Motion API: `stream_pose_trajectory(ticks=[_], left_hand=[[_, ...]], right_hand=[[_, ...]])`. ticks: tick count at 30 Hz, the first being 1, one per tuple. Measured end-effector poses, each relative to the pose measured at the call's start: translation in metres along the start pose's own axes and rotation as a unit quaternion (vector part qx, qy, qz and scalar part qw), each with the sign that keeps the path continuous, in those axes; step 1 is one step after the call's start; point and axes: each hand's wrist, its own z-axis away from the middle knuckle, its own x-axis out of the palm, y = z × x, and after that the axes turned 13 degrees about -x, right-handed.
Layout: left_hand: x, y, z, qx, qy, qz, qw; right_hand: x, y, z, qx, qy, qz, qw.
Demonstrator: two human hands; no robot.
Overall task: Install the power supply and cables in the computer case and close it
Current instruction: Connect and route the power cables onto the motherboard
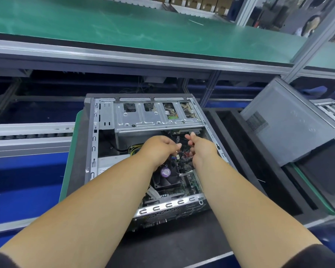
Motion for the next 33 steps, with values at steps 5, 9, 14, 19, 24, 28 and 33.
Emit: stream_pose_trajectory(ticks=[5, 9, 14, 19, 24, 28, 33], left_hand=[[-0.001, 0.000, 0.000, 0.032, -0.009, 0.035, 0.999], [-0.001, 0.001, 0.000, 0.062, -0.002, 0.033, 0.997], [-0.001, -0.002, -0.007, 0.074, 0.011, 0.036, 0.997], [-0.003, -0.001, -0.008, 0.077, 0.042, 0.035, 0.996], [-0.008, 0.005, -0.001, 0.150, 0.087, 0.006, 0.985], [-0.009, 0.010, 0.006, 0.248, 0.128, -0.013, 0.960], [-0.012, 0.010, 0.002, 0.282, 0.209, -0.004, 0.937]], right_hand=[[0.000, -0.003, 0.002, -0.016, -0.006, 0.032, 0.999], [0.001, -0.007, 0.000, -0.029, -0.015, 0.079, 0.996], [-0.004, -0.007, 0.012, -0.154, -0.020, 0.338, 0.928], [-0.004, -0.005, 0.036, -0.344, 0.056, 0.359, 0.866], [-0.004, -0.010, 0.042, -0.481, -0.005, 0.277, 0.832], [-0.007, -0.009, 0.043, -0.500, -0.107, 0.135, 0.849], [-0.006, -0.009, 0.047, -0.527, -0.145, 0.091, 0.832]])
